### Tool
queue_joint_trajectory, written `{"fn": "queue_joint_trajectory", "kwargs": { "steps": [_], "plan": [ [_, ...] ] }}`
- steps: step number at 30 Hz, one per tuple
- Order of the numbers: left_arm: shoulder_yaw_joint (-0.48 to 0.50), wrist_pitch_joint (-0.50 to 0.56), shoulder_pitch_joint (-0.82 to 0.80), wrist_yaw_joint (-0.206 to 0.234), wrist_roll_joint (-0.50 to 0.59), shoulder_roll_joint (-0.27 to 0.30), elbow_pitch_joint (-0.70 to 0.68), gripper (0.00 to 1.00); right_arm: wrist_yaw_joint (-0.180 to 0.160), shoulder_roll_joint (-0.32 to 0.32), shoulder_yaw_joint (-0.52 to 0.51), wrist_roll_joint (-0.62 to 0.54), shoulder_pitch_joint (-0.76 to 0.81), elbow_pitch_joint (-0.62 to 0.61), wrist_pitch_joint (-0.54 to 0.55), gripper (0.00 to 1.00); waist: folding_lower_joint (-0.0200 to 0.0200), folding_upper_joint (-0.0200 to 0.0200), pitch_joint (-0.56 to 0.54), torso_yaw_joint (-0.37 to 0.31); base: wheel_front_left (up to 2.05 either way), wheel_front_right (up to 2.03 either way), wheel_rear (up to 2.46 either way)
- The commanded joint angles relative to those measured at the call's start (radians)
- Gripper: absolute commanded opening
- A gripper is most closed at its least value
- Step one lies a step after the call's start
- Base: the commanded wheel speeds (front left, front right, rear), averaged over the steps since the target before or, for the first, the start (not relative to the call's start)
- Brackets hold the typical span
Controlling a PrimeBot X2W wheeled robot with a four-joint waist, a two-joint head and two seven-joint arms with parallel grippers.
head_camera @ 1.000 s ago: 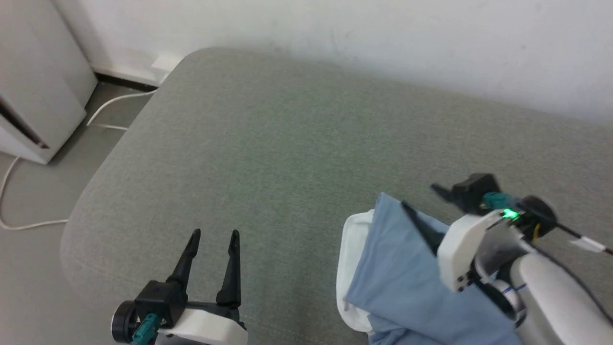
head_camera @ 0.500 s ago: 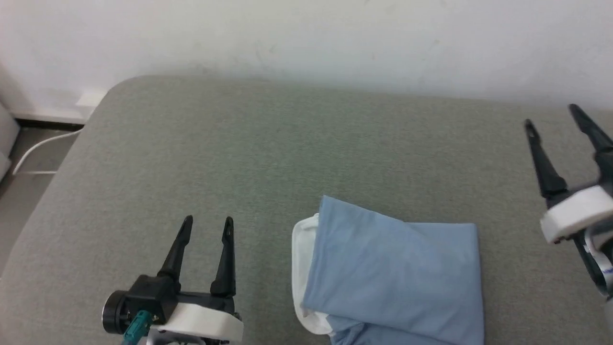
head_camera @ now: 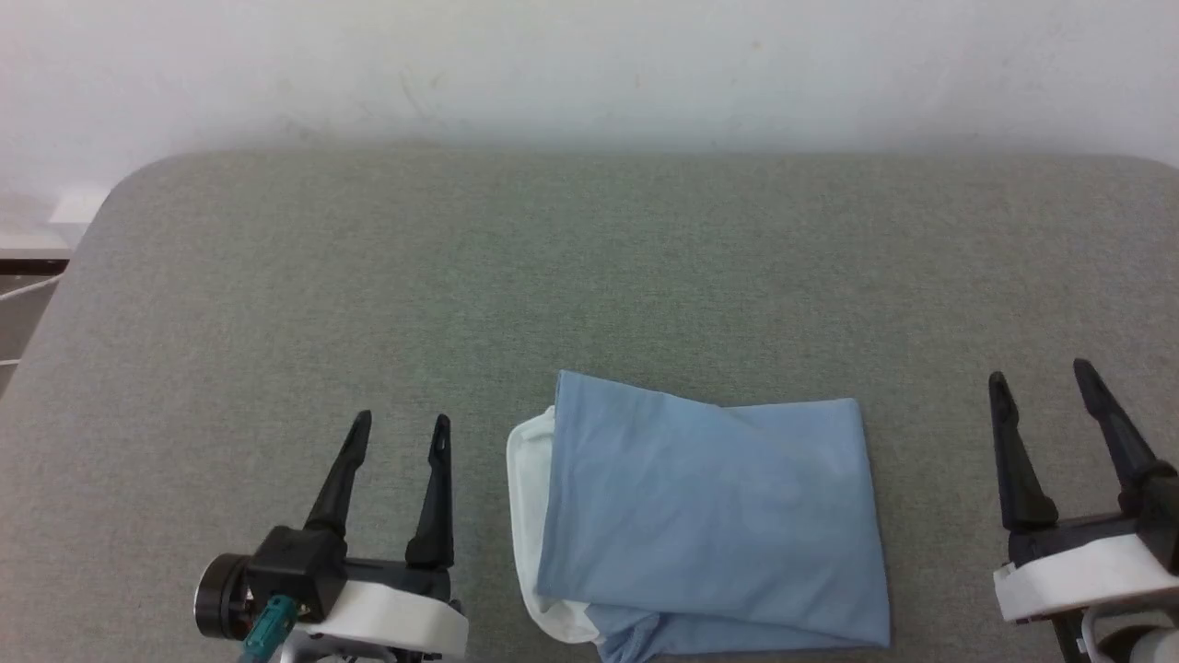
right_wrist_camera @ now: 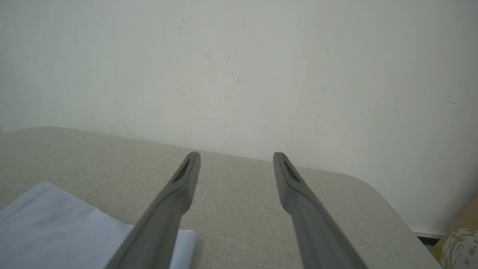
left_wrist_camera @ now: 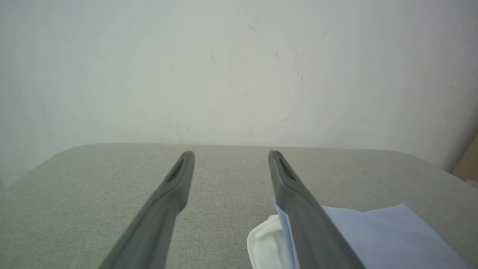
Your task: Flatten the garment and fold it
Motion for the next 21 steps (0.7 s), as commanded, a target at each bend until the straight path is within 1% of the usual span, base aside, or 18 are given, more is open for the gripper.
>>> {"fn": "queue_joint_trajectory", "kwargs": {
  "steps": [1, 7, 11, 13, 15, 19, 21],
  "plan": [
    [0.005, -0.005, 0.001, -0.002, 0.005, -0.002, 0.000, 1.00, -0.002, 0.006, 0.001, -0.001, 0.013, -0.008, -0.006, 1.00, 0.0000, 0.0000, 0.008, -0.011, 0.00, 0.00, 0.00],
    [0.021, -0.005, -0.008, -0.009, 0.009, -0.002, 0.007, 1.00, -0.002, 0.001, 0.000, 0.005, 0.023, -0.017, 0.004, 1.00, 0.0000, 0.0000, 0.013, -0.015, 0.00, 0.00, 0.00],
    [0.020, -0.005, -0.015, -0.014, 0.012, -0.002, 0.007, 1.00, -0.002, 0.002, 0.004, 0.074, 0.030, -0.020, 0.063, 1.00, 0.0000, 0.0000, 0.023, -0.010, 0.00, 0.00, 0.00],
    [0.017, -0.005, -0.019, -0.014, 0.011, -0.002, 0.006, 1.00, -0.002, -0.019, 0.013, 0.130, 0.033, -0.022, 0.124, 1.00, 0.0000, 0.0000, 0.033, -0.007, 0.00, 0.00, 0.00],
    [0.014, -0.005, -0.023, -0.015, 0.012, -0.002, 0.009, 1.00, -0.002, -0.048, 0.031, 0.211, 0.037, -0.020, 0.217, 1.00, 0.0000, 0.0000, 0.045, -0.005, 0.00, 0.00, 0.00],
    [0.010, -0.005, -0.032, -0.015, 0.015, -0.002, 0.011, 1.00, -0.002, -0.130, 0.070, 0.393, 0.030, -0.030, 0.417, 1.00, 0.0000, 0.0000, 0.078, 0.003, 0.00, 0.00, 0.00],
    [0.009, -0.005, -0.038, -0.015, 0.015, -0.002, 0.012, 1.00, -0.002, -0.153, 0.081, 0.503, 0.023, -0.025, 0.522, 1.00, 0.0000, 0.0000, 0.097, 0.009, 0.00, 0.00, 0.00]
  ]
}}
